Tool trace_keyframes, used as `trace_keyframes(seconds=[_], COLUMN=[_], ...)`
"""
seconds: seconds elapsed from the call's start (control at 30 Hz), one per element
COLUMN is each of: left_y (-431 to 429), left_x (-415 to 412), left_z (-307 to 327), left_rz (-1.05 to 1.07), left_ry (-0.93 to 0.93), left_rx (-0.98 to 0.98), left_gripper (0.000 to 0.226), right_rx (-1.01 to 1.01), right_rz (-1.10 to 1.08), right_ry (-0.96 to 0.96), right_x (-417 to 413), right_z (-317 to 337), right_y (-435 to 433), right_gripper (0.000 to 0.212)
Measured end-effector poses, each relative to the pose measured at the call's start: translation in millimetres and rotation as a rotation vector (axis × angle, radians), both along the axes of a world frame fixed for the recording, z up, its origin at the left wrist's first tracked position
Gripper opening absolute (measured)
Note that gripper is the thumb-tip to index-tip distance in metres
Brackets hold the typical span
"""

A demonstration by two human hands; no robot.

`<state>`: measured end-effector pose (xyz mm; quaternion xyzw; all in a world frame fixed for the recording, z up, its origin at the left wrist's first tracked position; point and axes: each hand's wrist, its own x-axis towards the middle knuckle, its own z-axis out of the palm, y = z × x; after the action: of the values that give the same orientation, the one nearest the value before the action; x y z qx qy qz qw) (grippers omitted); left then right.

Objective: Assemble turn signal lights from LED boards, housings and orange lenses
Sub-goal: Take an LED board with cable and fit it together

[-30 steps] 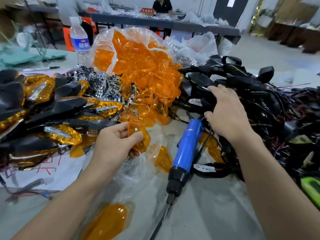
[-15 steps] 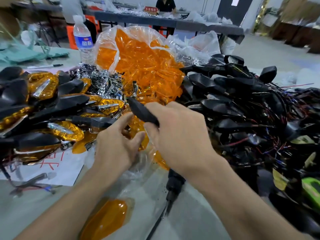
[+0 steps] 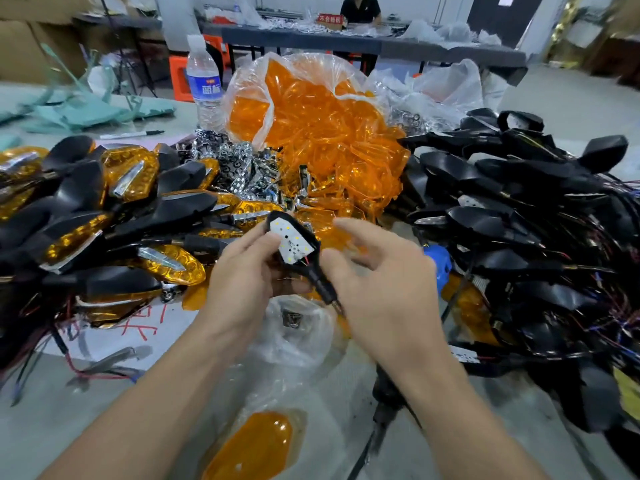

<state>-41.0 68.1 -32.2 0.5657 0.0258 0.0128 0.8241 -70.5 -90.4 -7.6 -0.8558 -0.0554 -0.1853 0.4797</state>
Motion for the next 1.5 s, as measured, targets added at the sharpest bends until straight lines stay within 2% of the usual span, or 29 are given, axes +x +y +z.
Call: trace_keyframes(seconds=[0.07,0.13,0.23,0.3,0.47,0.6,0.73,0.83,1.03,1.23,1.4,1.5], left_y=[2.8,1.5,-3.2,-7.4,-13.6,-16.2,-16.3,-16.6,-18.0,-10.2,-3.2,6.2], left_x=[2.2,0.5,-4.2,-7.5,-12.9,-14.5,-15.5,-17.0,-17.4,-13.6,-0.8,9.2], left_z=[0.8,0.6,0.1,-1.9,-5.2,-8.3,-7.1,-4.0,-2.3,-5.7,-8.3,-6.2], left_rz=[-0.035,-0.078,-0.099,-0.112,-0.094,-0.129,-0.119,-0.135,-0.11,-0.083,-0.012,0.132], left_ry=[0.006,0.001,-0.044,-0.104,-0.174,-0.209,-0.294,-0.32,-0.339,-0.249,-0.029,0.104], left_rx=[0.031,0.119,0.254,0.313,0.346,0.367,0.407,0.422,0.385,0.379,0.313,0.192], left_gripper=[0.033,0.035,0.035,0.033,0.031,0.038,0.042,0.046,0.05,0.039,0.028,0.023], right_rx=[0.076,0.146,0.23,0.273,0.368,0.478,0.617,0.703,0.678,0.665,0.747,0.605], right_rz=[0.058,0.202,0.282,0.26,0.181,0.139,0.192,0.231,0.15,0.123,0.118,0.027], right_ry=[0.157,0.277,0.228,0.188,0.207,0.268,0.346,0.407,0.385,0.426,0.616,0.533], right_x=[7.0,10.6,11.7,13.8,20.8,24.1,24.1,21.9,18.4,20.7,33.4,55.0], right_z=[3.4,-2.9,-14.7,-18.4,-22.7,-27.0,-24.3,-19.4,-19.9,-17.0,-13.9,-5.7], right_y=[-6.6,-5.6,0.3,1.9,1.7,0.2,-7.8,-13.1,-8.5,0.1,15.4,17.7], right_gripper=[0.051,0.047,0.04,0.033,0.023,0.028,0.023,0.028,0.029,0.027,0.012,0.01])
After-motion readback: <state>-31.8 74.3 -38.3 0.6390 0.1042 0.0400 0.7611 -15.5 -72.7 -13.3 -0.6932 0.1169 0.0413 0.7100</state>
